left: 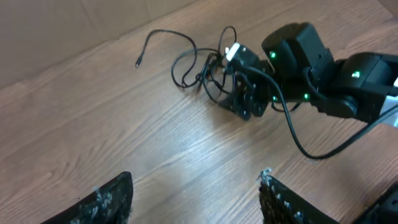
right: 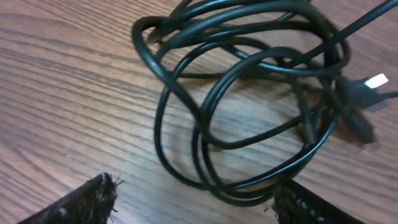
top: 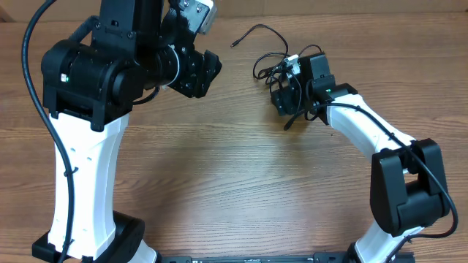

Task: Untangle cables

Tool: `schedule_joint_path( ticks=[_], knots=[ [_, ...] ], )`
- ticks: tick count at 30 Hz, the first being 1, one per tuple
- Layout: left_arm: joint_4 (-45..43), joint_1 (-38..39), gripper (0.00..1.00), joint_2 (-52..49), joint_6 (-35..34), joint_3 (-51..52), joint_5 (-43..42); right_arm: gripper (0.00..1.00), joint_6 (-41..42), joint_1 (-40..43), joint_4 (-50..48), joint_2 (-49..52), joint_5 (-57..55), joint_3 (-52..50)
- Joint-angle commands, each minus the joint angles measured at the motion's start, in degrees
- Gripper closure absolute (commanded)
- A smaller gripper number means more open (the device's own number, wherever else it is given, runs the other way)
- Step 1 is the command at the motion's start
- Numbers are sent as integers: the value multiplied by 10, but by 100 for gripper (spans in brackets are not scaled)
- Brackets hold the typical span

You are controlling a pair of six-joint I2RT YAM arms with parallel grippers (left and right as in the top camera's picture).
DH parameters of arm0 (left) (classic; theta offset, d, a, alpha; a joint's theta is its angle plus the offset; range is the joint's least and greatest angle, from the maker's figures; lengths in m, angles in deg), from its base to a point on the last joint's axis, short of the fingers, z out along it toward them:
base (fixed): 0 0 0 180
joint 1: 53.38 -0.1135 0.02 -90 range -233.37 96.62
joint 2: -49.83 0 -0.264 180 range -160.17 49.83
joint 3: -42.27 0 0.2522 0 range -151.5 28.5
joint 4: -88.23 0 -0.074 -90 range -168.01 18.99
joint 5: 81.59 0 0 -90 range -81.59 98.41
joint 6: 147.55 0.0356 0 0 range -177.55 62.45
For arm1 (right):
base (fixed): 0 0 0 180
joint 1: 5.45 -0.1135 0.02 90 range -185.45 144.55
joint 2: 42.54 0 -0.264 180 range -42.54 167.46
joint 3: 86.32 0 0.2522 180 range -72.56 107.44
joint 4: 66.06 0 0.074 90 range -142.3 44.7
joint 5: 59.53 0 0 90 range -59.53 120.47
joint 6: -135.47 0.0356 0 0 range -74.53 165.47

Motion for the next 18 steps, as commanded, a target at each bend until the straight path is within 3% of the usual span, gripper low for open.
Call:
schedule_joint_path(
  ticks=[1,11,12,13,14,18],
  knots=[
    [8,3,35,-3,14,-1,3,23,-15,6,-22,5,-8,-20],
    [13,3,37,-3,13,-1,3,29,-4,6,-45,84,1,-26],
    [13,3,37,-3,13,-1,3,44,-4,6,-45,90,1,-26],
    [14,3,37,-3,13,-1,3,77,-4,6,-45,90,1,-26],
    [15,3,37,-3,13,-1,3,96,-4,6,-43,90,1,-26],
    [21,3,37,-3,14,-1,3,96,-4,3,10,49,22,-4]
  ],
)
